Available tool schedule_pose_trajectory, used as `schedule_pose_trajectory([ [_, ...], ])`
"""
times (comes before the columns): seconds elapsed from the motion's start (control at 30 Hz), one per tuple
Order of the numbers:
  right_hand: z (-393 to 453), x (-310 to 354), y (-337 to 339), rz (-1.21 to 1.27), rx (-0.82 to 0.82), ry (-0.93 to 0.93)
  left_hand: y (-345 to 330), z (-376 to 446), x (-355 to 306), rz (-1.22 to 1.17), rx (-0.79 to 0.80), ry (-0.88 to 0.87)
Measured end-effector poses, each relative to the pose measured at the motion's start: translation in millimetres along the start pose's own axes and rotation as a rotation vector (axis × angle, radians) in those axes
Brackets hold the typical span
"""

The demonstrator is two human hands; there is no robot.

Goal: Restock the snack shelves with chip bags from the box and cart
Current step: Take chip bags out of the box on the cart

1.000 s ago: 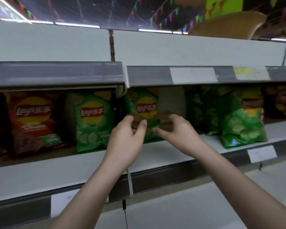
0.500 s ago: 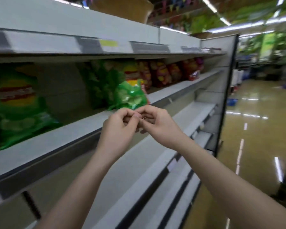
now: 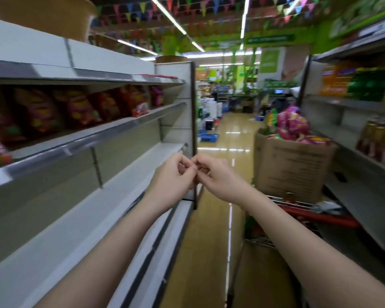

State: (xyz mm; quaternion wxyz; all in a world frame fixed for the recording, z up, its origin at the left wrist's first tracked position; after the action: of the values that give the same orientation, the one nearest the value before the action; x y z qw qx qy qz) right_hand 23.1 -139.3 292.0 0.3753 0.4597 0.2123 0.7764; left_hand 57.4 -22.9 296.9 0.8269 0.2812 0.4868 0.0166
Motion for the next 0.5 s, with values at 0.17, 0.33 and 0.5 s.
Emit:
schedule_pose_trajectory([
  [0.17,-48.1,-75.5,100.1,-0.189,-0.016,-0.074,-118.1,22.8,-55.3,-0.037,0.179,-0.13],
  [0.33,-64.2,-135.2,151.9,-0.158,-0.089,-0.129,-188.8,53.1,-81.1,-0.05,0.254,-0.191],
  [0.5,-51.0,-198.6,173.1,0.13,-0.257,-0.237,-233.6,102.6,-82.0,-0.104,0.297,-0.238],
])
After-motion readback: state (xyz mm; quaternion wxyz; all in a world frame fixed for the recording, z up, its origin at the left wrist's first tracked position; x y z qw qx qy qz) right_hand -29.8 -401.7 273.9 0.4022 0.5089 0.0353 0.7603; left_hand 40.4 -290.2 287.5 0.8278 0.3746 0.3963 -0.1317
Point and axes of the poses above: each hand's wrist, its own z-axis towards the middle knuckle, its own y-axis out of the back of the hand, x = y × z, the point moved 6 cm from there along z, towards the middle knuckle, and after that the axes turned 5 degrees about z, right-handed, at the moved point
